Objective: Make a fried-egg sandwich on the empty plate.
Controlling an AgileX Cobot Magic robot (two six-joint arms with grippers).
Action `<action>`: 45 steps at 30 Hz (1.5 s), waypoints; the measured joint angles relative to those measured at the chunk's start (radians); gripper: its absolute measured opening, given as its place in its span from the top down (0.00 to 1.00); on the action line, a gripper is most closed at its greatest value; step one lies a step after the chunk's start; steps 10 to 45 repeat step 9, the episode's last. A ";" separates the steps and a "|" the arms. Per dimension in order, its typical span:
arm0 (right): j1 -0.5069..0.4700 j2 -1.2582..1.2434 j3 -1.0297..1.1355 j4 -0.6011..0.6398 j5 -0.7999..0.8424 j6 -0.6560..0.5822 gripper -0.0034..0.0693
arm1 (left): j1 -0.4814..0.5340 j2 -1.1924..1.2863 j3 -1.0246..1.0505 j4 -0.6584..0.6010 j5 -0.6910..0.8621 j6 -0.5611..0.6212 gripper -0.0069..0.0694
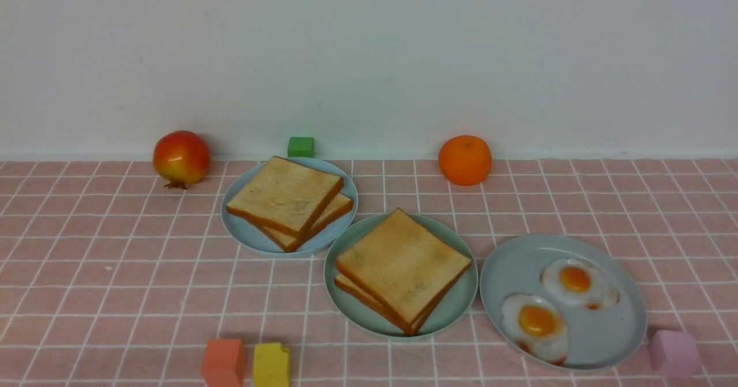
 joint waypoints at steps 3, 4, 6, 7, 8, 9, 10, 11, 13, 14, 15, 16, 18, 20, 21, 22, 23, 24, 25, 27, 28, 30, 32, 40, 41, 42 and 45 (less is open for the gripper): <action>0.000 0.000 0.000 0.000 0.000 0.000 0.73 | 0.000 0.000 0.000 0.000 0.000 0.000 0.79; 0.000 0.000 0.000 -0.001 0.000 0.000 0.73 | 0.000 0.000 0.000 0.000 0.000 0.000 0.79; 0.000 0.000 0.000 -0.001 0.000 -0.001 0.72 | 0.000 0.000 0.000 0.000 0.000 0.000 0.79; 0.000 0.000 0.000 -0.001 0.000 -0.002 0.72 | 0.000 0.000 0.000 0.000 0.000 0.000 0.79; 0.000 0.000 0.000 -0.001 0.000 -0.002 0.72 | 0.000 0.000 0.000 0.000 0.000 0.000 0.78; 0.000 0.000 0.000 -0.001 0.000 -0.002 0.72 | 0.000 0.000 0.000 0.000 0.000 0.000 0.78; 0.000 0.000 0.000 -0.001 0.000 -0.002 0.72 | 0.000 0.000 0.000 0.000 0.000 0.000 0.78; 0.000 0.000 0.000 -0.001 0.000 -0.002 0.72 | 0.000 0.000 0.000 0.000 0.000 0.000 0.78; 0.000 0.000 0.000 -0.001 0.000 -0.002 0.72 | 0.000 0.000 0.000 0.000 0.000 0.000 0.78; 0.000 0.000 0.000 -0.001 0.000 -0.002 0.72 | 0.000 0.000 0.000 0.000 0.000 0.000 0.78; 0.000 0.000 0.000 -0.001 0.000 -0.002 0.72 | 0.000 0.000 0.000 0.000 0.000 0.000 0.78; 0.000 0.000 0.000 -0.001 0.000 -0.002 0.72 | 0.000 0.000 0.000 0.000 0.000 0.000 0.78; 0.000 0.000 0.000 -0.001 0.000 -0.002 0.72 | 0.000 0.000 0.000 0.000 0.000 0.000 0.78; 0.000 0.000 0.000 -0.001 0.000 -0.002 0.72 | 0.000 0.000 0.000 0.000 0.000 0.000 0.78; 0.000 0.000 0.000 -0.001 0.000 -0.002 0.72 | 0.000 0.000 0.000 0.000 0.000 0.000 0.78; 0.000 0.000 0.000 -0.001 0.000 -0.002 0.72 | 0.000 0.000 0.000 0.000 0.000 0.000 0.78; 0.000 0.000 0.000 -0.001 0.000 -0.002 0.72 | 0.000 0.000 0.000 0.000 0.000 0.000 0.78; 0.000 0.000 0.000 -0.001 0.000 -0.002 0.72 | 0.000 0.000 0.000 0.000 0.000 0.000 0.78; 0.000 0.000 0.000 -0.001 0.000 -0.002 0.72 | 0.000 0.000 0.000 0.000 0.000 0.000 0.78; 0.000 0.000 0.000 -0.001 0.000 -0.002 0.72 | 0.000 0.000 0.000 0.000 0.000 0.000 0.78; 0.000 0.000 0.000 -0.001 0.000 -0.002 0.72 | 0.000 0.000 0.000 0.000 0.000 0.000 0.78; 0.000 0.000 0.000 -0.001 0.000 -0.002 0.72 | 0.000 0.000 0.000 0.000 0.000 0.000 0.78; 0.000 0.000 0.000 -0.001 0.000 -0.002 0.72 | 0.000 0.000 0.000 0.000 0.000 0.000 0.78; 0.000 0.000 0.000 -0.001 0.000 -0.002 0.72 | 0.000 0.000 0.000 0.000 0.000 0.000 0.78; 0.000 0.000 0.000 -0.001 0.000 -0.002 0.72 | 0.000 0.000 0.000 0.000 0.000 0.000 0.78; 0.000 0.000 0.000 -0.001 0.000 -0.002 0.72 | 0.000 0.000 0.000 0.000 0.000 0.000 0.78; 0.000 0.000 0.000 -0.001 0.000 -0.002 0.72 | 0.000 0.000 0.000 0.000 0.000 0.000 0.78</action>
